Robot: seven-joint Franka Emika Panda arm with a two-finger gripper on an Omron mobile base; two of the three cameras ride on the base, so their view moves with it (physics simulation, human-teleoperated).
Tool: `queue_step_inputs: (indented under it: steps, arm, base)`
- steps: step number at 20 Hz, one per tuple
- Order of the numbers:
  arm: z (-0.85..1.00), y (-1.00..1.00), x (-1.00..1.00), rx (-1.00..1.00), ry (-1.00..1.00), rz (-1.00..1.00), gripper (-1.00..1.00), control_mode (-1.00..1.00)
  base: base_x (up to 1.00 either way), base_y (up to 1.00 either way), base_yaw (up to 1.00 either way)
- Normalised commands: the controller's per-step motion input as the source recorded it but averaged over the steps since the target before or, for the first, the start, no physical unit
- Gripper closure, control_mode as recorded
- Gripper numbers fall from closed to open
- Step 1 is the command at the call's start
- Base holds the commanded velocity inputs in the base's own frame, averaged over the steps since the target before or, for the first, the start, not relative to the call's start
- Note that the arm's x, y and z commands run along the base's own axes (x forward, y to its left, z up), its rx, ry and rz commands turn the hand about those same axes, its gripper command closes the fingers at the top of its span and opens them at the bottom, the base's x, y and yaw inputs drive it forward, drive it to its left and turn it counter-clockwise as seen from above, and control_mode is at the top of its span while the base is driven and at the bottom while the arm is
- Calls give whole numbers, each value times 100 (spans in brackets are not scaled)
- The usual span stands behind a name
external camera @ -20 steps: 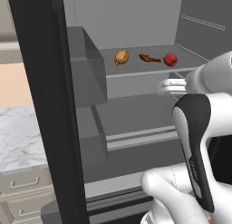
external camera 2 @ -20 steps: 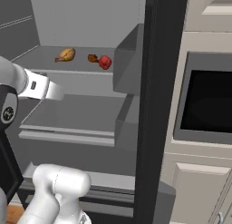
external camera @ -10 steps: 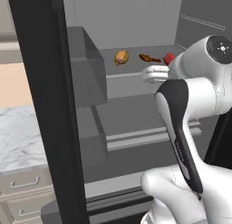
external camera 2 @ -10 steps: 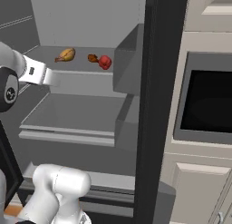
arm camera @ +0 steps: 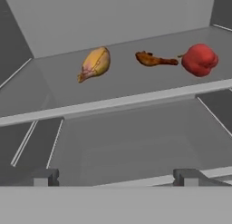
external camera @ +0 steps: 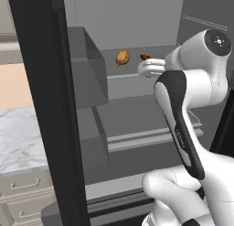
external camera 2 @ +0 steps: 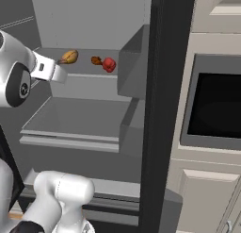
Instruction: Place one bell pepper and one chicken drumstick in each tupperware on the nearby counter, to pack two identical lunches.
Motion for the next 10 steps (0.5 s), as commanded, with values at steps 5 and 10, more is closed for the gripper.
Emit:
queue_step_inputs:
  steps: [5,10]
  arm:
    - [3,23,40,0,0,6,-100,-100]
    - [1,14,54,0,0,3,-100,-100]
  base:
    - [0,0,0]
    - [0,0,0]
